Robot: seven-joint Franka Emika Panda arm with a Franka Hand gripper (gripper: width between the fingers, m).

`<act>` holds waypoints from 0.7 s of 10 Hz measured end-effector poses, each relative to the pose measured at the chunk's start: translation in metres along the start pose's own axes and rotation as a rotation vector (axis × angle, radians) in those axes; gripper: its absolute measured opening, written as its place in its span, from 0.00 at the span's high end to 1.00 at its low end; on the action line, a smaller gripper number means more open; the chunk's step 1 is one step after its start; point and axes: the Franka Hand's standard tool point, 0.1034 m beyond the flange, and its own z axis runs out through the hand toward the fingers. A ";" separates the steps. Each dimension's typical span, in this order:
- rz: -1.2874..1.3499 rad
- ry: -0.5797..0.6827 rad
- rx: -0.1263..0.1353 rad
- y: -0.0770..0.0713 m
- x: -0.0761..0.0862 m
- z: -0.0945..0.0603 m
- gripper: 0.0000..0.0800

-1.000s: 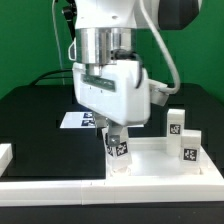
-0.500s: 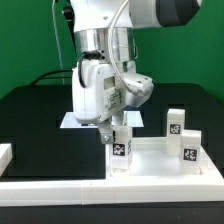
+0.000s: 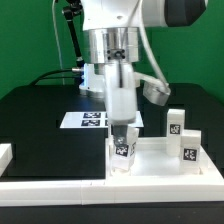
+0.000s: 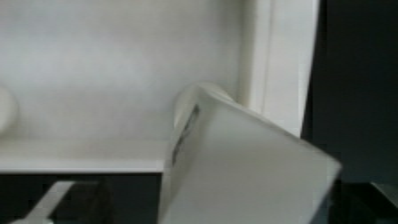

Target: Assemble square table

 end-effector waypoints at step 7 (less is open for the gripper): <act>-0.630 0.003 -0.041 -0.004 -0.001 -0.003 0.19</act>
Offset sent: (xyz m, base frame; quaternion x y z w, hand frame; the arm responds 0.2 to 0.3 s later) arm 0.0000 0.0000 0.0000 0.0000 0.0000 -0.1296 0.9916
